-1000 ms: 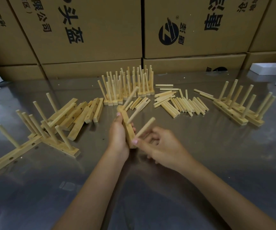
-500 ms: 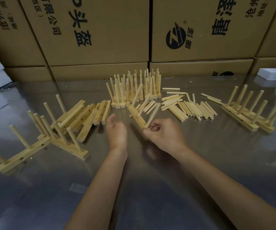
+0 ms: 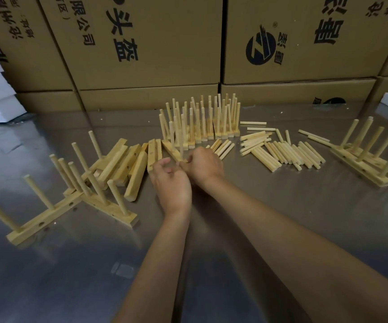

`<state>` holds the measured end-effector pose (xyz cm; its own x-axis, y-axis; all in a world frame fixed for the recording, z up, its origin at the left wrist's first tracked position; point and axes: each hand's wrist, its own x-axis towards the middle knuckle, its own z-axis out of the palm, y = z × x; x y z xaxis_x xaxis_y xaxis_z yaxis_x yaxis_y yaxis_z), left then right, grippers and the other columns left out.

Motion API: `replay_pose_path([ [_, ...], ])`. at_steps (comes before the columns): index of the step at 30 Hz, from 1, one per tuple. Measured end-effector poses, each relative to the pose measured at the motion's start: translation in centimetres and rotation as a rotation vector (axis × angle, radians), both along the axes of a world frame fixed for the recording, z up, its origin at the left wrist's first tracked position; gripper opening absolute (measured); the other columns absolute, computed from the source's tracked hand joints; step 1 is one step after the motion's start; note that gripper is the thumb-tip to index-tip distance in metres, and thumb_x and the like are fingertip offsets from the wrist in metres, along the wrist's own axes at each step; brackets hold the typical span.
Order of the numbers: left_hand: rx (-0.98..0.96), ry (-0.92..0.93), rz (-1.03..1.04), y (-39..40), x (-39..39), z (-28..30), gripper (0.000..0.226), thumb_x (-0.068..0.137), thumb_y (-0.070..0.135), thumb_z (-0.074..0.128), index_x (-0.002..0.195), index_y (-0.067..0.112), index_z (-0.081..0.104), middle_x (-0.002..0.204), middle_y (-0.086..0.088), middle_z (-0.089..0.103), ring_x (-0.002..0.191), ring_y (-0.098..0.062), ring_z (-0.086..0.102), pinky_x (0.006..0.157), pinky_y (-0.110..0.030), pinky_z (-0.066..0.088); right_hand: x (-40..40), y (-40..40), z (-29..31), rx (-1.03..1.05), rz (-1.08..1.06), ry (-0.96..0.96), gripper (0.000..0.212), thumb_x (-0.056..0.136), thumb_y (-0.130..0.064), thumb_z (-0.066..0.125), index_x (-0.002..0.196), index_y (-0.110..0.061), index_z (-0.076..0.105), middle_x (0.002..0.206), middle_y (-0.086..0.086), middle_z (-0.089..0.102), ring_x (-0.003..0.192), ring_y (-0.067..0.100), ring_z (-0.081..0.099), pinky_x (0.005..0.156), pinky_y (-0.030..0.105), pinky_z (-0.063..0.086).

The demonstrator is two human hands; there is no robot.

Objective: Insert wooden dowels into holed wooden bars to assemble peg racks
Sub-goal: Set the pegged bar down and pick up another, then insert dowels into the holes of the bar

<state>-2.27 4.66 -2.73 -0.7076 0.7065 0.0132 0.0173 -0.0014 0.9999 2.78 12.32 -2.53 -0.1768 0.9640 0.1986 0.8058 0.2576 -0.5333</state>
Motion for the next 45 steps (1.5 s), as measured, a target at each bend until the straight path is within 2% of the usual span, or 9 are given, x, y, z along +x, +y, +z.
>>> replay_pose_path([
  [4,-0.009,0.008,0.0,0.3,0.1,0.0,0.028,0.098,0.011,0.047,0.124,0.016,0.055,0.128,-0.012,0.051,0.114,-0.027,0.053,0.098,-0.034,0.042,-0.5,1.3,-0.4,0.06,-0.058,0.002,0.03,0.087,-0.05,0.065,0.08,-0.021,0.065,0.083,0.0,0.066,0.078,0.02,0.058,0.066,0.028,0.038],
  [10,-0.026,0.15,0.02,0.3,-0.1,-0.1,0.031,0.095,0.006,0.046,0.121,0.017,0.057,0.118,-0.002,0.045,0.104,-0.017,0.048,0.086,-0.026,0.032,-1.3,2.2,-1.3,0.106,-0.138,0.058,0.036,0.089,-0.055,0.06,0.077,-0.022,0.056,0.08,0.0,0.066,0.077,0.02,0.061,0.064,0.03,0.036],
  [16,-0.185,0.847,0.191,-0.1,-2.2,-0.4,0.042,0.087,0.008,0.057,0.129,0.009,0.057,0.125,-0.013,0.045,0.119,-0.03,0.039,0.099,-0.038,0.031,-0.3,1.3,-1.9,0.091,-0.192,0.316,0.032,0.09,-0.048,0.06,0.07,-0.023,0.06,0.064,-0.013,0.053,0.07,0.015,0.053,0.064,0.028,0.033],
  [22,-0.46,1.109,0.068,-0.2,-2.7,-0.8,0.044,0.093,0.023,0.053,0.135,0.008,0.053,0.144,-0.014,0.039,0.126,-0.032,0.034,0.102,-0.039,0.03,0.8,-0.5,-2.1,0.044,-0.109,0.551,0.024,0.095,-0.031,0.056,0.075,-0.019,0.064,0.062,-0.008,0.058,0.065,0.014,0.058,0.058,0.028,0.042],
  [27,-0.434,1.074,0.03,-0.6,-2.6,-0.6,0.027,0.095,0.016,0.051,0.116,0.003,0.063,0.12,-0.018,0.052,0.116,-0.035,0.045,0.097,-0.043,0.042,1.8,-1.9,-2.2,-0.022,-0.099,0.729,0.024,0.095,-0.024,0.055,0.08,-0.009,0.067,0.063,-0.003,0.059,0.062,0.012,0.054,0.06,0.031,0.042],
  [33,-0.44,0.913,0.025,-1.2,-2.6,0.3,0.03,0.094,0.007,0.055,0.122,0.0,0.051,0.124,-0.023,0.049,0.113,-0.039,0.05,0.091,-0.046,0.046,3.0,-3.9,-2.2,-0.064,-0.061,0.829,0.02,0.094,-0.02,0.055,0.08,-0.018,0.069,0.077,-0.003,0.068,0.063,0.008,0.055,0.057,0.025,0.042],
  [37,-0.225,0.818,0.102,-2.1,-2.2,1.0,0.019,0.095,0.004,0.052,0.113,0.0,0.048,0.119,-0.023,0.046,0.107,-0.038,0.048,0.091,-0.045,0.043,3.8,-5.2,-1.8,-0.125,-0.028,0.912,0.021,0.095,-0.014,0.054,0.08,-0.019,0.068,0.084,-0.009,0.068,0.062,0.008,0.055,0.06,0.023,0.043],
  [40,-0.008,0.824,0.123,-2.6,-1.3,1.8,0.014,0.093,0.001,0.051,0.105,0.005,0.046,0.113,-0.018,0.041,0.102,-0.032,0.045,0.086,-0.038,0.039,4.4,-6.0,-1.3,-0.195,-0.013,0.992,0.02,0.098,-0.017,0.054,0.087,-0.013,0.071,0.07,-0.009,0.063,0.055,0.006,0.051,0.055,0.02,0.04],
  [45,0.173,0.775,-0.185,-3.1,1.8,1.7,0.022,0.092,0.005,0.056,0.1,0.019,0.041,0.107,0.002,0.039,0.094,-0.018,0.051,0.075,-0.03,0.043,6.7,-7.1,-0.4,-0.34,0.016,1.183,0.031,0.092,-0.042,0.064,0.096,-0.012,0.073,0.072,0.003,0.063,0.068,0.014,0.057,0.067,0.027,0.045],
])
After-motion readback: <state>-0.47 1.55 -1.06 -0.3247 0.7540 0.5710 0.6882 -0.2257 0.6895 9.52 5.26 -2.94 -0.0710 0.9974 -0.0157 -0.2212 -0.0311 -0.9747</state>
